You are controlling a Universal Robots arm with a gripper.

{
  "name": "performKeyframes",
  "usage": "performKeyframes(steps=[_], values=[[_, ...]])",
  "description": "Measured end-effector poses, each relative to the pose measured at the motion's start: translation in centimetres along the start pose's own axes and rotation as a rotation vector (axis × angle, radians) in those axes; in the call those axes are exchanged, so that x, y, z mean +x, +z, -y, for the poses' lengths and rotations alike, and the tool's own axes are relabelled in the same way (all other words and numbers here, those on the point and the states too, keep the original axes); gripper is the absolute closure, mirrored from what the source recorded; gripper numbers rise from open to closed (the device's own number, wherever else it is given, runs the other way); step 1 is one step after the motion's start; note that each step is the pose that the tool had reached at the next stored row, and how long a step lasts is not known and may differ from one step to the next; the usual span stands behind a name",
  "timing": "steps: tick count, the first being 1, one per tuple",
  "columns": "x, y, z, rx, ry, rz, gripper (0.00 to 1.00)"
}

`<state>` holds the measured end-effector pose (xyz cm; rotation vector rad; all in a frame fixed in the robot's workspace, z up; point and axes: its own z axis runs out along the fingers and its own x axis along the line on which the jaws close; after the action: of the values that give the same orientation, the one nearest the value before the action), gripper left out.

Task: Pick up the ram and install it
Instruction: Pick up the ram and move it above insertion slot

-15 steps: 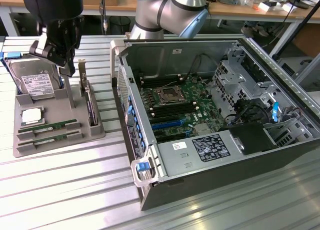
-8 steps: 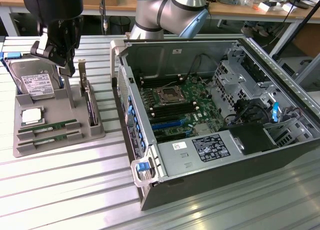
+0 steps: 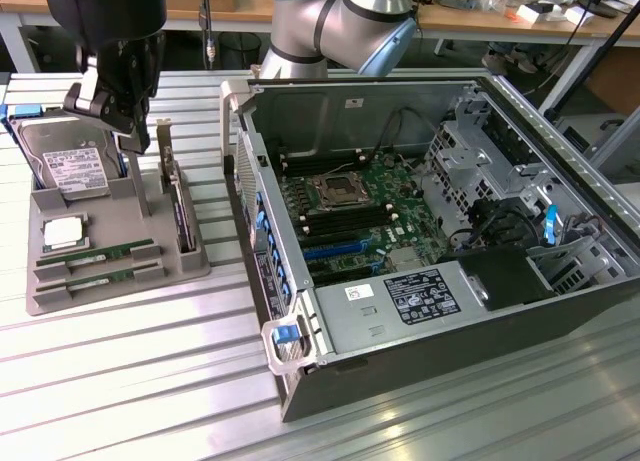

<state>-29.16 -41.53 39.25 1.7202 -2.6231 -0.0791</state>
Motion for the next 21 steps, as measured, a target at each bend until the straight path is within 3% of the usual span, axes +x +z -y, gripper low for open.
performKeyframes(steps=[21], values=[[0.0, 0.02, 0.0, -0.0034, -0.139, -0.0062, 0.9]])
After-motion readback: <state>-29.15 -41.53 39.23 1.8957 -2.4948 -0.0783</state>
